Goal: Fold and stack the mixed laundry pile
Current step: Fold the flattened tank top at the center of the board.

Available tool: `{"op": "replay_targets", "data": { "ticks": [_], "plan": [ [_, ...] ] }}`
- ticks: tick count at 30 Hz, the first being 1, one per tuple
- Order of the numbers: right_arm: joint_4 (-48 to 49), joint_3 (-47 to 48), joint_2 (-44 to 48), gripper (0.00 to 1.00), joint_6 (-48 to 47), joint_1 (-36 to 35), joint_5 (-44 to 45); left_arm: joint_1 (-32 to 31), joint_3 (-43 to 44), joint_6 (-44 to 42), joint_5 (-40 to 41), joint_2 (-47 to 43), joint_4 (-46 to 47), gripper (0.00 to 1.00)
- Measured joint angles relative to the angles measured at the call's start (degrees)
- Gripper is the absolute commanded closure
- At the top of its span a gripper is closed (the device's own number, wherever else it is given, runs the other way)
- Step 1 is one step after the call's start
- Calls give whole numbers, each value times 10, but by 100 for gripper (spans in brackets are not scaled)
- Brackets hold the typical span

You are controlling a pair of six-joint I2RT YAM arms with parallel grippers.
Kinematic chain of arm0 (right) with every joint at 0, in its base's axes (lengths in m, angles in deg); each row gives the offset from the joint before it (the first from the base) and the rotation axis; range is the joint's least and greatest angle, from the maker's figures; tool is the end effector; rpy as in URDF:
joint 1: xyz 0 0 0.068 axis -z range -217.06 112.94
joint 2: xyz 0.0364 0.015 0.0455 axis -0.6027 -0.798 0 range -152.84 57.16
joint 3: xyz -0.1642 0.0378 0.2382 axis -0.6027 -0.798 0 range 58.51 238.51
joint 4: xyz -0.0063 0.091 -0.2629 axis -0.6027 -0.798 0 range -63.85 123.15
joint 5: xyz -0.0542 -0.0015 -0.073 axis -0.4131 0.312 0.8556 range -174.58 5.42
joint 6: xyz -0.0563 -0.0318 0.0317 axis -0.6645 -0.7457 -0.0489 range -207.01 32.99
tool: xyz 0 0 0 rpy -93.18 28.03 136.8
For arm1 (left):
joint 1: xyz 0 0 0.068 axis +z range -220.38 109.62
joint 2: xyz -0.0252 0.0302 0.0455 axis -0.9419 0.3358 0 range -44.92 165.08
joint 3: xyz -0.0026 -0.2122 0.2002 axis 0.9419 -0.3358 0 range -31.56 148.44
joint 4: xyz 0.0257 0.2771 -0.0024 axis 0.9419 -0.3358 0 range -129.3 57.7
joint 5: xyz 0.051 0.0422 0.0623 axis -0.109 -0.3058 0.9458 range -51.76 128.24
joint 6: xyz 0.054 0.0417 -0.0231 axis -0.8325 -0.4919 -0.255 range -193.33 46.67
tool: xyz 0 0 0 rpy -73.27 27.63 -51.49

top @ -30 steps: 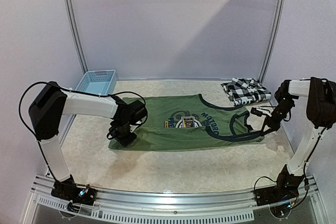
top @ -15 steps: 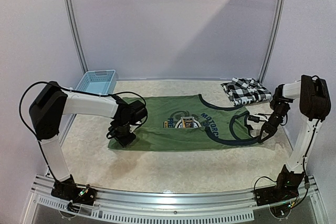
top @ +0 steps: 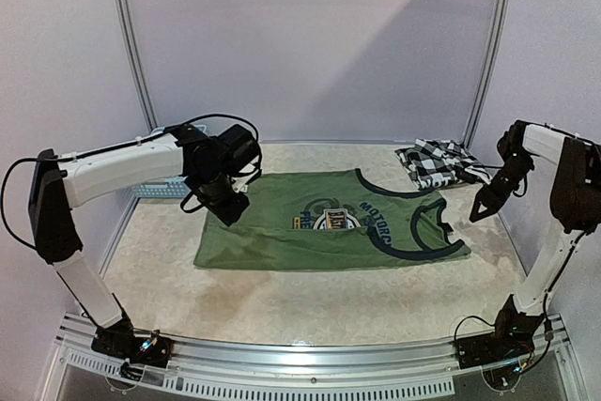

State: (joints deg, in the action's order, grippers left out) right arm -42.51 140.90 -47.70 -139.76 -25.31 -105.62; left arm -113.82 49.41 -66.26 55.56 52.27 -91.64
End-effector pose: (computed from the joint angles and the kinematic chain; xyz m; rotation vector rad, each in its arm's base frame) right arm 0.3375 -0.0483 0.2141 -1.0164 2.8316 0.5867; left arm 0.2717 -0.2328 0.2522 0.8158 2.6553 0.2323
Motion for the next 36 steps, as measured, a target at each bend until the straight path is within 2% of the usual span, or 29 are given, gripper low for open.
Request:
{"op": "replay_targets", "data": {
  "ticks": [7,10,21,36],
  "plan": [
    [34,-58,16,88,15,-69,-8,0,-46,22,2,33,19,51],
    [43,-80,16,91,16,-100,-14,1,-52,32,1,54,37,52],
    [92,-160,16,91,12,-97,24,4,-76,54,-7,101,72,54],
    [149,-183,-14,91,15,-96,56,33,-124,80,-20,115,80,54]
  ]
}}
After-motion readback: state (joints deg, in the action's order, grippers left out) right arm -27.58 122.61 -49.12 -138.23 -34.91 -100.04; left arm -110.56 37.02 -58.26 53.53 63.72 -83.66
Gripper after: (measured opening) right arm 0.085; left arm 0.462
